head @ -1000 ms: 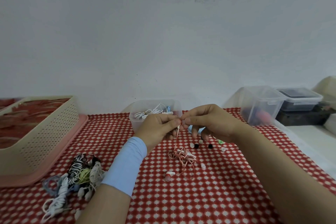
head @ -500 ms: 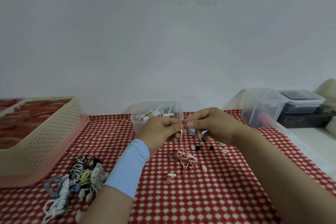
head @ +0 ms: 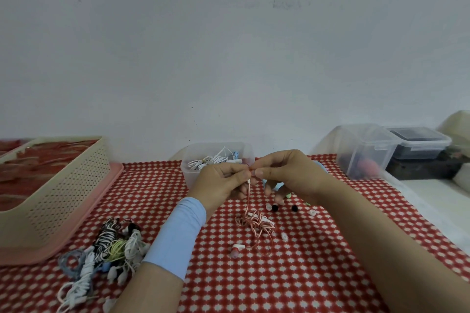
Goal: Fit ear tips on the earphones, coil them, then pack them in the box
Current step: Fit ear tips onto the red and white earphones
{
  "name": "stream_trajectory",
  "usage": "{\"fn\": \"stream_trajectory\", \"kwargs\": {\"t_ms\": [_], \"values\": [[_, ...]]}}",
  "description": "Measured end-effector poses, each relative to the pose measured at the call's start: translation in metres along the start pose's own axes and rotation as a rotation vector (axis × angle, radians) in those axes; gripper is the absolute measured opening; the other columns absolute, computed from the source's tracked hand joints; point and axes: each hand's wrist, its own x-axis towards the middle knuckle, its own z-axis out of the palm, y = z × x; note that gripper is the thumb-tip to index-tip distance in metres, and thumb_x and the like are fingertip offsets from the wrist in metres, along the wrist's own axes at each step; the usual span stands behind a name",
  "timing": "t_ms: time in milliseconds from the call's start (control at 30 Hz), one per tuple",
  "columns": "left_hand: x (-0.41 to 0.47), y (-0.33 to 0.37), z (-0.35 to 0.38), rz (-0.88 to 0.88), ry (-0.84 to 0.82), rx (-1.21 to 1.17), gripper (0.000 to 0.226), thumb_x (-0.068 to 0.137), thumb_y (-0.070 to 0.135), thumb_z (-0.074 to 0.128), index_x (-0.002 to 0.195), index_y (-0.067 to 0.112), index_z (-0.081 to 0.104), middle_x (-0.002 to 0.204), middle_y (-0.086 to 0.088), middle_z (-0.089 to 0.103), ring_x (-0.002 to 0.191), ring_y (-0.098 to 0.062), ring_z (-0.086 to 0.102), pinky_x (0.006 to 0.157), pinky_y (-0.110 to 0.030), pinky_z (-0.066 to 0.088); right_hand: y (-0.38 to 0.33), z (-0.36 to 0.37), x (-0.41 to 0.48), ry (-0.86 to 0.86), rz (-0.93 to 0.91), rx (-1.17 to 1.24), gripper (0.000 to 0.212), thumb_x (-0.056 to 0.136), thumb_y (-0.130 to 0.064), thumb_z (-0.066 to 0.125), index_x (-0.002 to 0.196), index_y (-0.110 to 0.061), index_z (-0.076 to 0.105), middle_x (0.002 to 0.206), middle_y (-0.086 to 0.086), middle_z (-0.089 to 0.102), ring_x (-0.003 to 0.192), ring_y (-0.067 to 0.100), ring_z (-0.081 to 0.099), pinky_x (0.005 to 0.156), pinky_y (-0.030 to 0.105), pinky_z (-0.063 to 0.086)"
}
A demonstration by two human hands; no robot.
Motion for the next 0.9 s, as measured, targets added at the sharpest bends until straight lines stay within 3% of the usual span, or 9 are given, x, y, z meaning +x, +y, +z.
{"fn": "stream_trajectory", "kwargs": {"t_ms": [67, 200, 433, 700, 900], "values": [[-0.0003, 0.0014, -0.0008, 0.002, 0.010, 0.002, 0.011, 0.090, 0.004, 0.065, 0.098, 0.003, 0.072, 0.070, -0.007, 0.070, 0.058, -0.014, 0.060, 0.054, -0.023, 0.053, -0.0032, 0.0000, -0.0007, 0.010, -0.018, -0.028, 0.014, 0.092, -0.011, 0.072, 0.104, -0.009, 0.079, 0.096, 0.008, 0.078, 0.064, 0.022, 0.068, 0.049, 0.029, 0.057], [-0.0009, 0.0029, -0.0008, -0.003, 0.035, 0.050, 0.010, 0.089, 0.008, 0.068, 0.096, 0.003, 0.073, 0.085, -0.021, 0.073, 0.063, -0.019, 0.065, 0.053, -0.023, 0.052, -0.0049, 0.0000, -0.0017, 0.006, -0.043, -0.071, 0.015, 0.088, -0.013, 0.077, 0.102, -0.011, 0.080, 0.097, 0.011, 0.078, 0.067, 0.022, 0.068, 0.049, 0.029, 0.055], [-0.0049, 0.0081, 0.0038, 0.055, 0.037, 0.091, 0.015, 0.084, -0.001, 0.071, 0.097, 0.007, 0.071, 0.079, -0.012, 0.075, 0.066, -0.021, 0.070, 0.054, -0.022, 0.053, -0.0010, -0.0002, 0.0004, 0.136, -0.125, -0.096, 0.008, 0.084, -0.008, 0.080, 0.088, -0.015, 0.082, 0.091, -0.003, 0.079, 0.065, 0.023, 0.067, 0.051, 0.030, 0.056], [-0.0039, 0.0078, 0.0039, 0.047, 0.043, 0.077, 0.017, 0.084, 0.004, 0.073, 0.101, 0.007, 0.073, 0.080, -0.013, 0.075, 0.070, -0.022, 0.070, 0.059, -0.025, 0.055, 0.0021, 0.0001, 0.0000, 0.141, -0.129, -0.122, 0.008, 0.085, -0.013, 0.079, 0.092, -0.013, 0.082, 0.089, -0.010, 0.079, 0.069, 0.019, 0.067, 0.051, 0.026, 0.054], [-0.0047, 0.0068, 0.0023, 0.036, 0.042, -0.004, 0.016, 0.088, 0.003, 0.068, 0.103, 0.004, 0.074, 0.082, -0.011, 0.075, 0.065, -0.017, 0.065, 0.057, -0.023, 0.054, -0.0028, -0.0012, -0.0027, 0.041, -0.080, -0.062, 0.015, 0.096, -0.014, 0.067, 0.100, -0.017, 0.082, 0.096, 0.003, 0.079, 0.072, 0.022, 0.066, 0.056, 0.033, 0.057]]}}
